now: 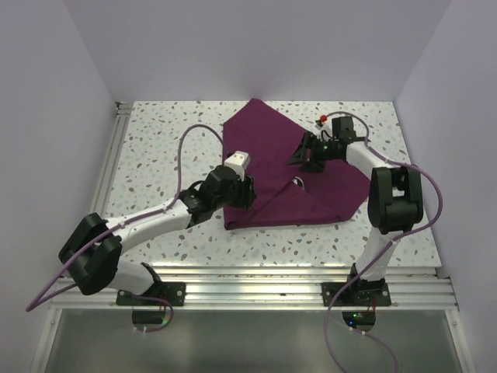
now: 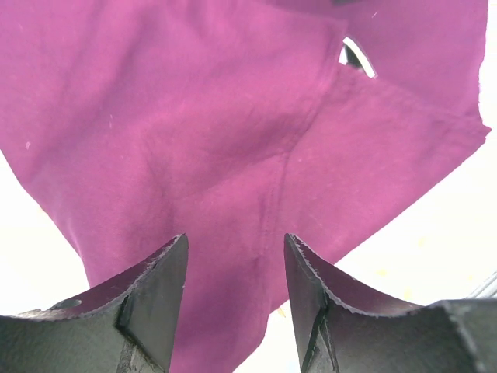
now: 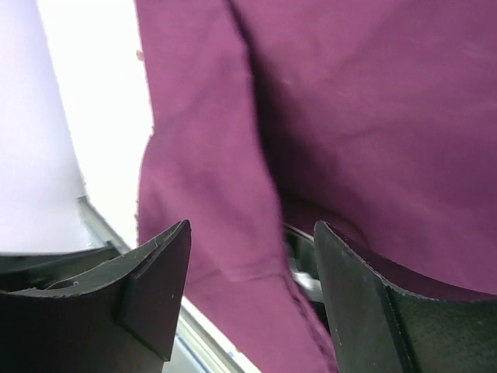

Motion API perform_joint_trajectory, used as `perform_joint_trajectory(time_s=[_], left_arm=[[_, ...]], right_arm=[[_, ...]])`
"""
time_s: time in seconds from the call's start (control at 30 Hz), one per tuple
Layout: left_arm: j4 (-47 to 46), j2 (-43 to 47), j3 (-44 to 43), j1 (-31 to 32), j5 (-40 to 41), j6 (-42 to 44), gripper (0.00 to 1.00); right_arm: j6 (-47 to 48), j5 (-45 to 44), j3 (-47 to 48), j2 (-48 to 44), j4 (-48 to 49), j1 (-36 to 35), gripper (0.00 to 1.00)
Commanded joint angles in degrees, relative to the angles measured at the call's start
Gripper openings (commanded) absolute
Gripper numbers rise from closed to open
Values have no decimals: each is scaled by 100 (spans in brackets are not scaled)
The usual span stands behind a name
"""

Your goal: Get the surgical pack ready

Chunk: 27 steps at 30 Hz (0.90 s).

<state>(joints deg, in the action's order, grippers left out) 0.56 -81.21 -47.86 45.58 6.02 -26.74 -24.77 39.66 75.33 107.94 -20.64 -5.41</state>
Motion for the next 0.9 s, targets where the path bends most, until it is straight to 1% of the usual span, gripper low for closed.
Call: perform_joint_trajectory(time_s=[0.0,0.07,0.1,0.17,0.2,0.23,0.37,0.5,0.6,0.73,0.8,0.87], left_arm=[[-126,324,75,47,31,178,57],[-65,369,66,65,66,222,57],[162,386,66,65,135,222,57],[243,387,48,74,162,257,57],[287,369,48,82,162,257,57],[357,360,48,100,171,266,57],[436,308,101,179,171,327,55],[358,272,215,249,84,380,53],[235,211,277,302,-65,407,51],[50,79,356,337,-268,407,45],[32,18,435,346,-347,389,41],[-187,-9,496,346,-382,372,37]], right_arm=[[280,-608,-132,-133,-449,-4,68],[333,-739,-176,-124,-511,5,68],[324,-775,-255,-150,-493,-4,68],[307,-732,-317,-159,-432,-4,64],[272,-662,-369,-142,-397,-4,60],[254,-592,-370,-124,-327,-4,52],[175,-450,-431,-150,-203,-4,36],[131,-249,-458,-186,-159,-4,35],[96,-169,-484,-229,-133,-4,36],[34,-20,-554,-309,-28,-4,43],[34,24,-572,-335,-36,-4,43],[52,42,-581,-361,-36,-4,43]])
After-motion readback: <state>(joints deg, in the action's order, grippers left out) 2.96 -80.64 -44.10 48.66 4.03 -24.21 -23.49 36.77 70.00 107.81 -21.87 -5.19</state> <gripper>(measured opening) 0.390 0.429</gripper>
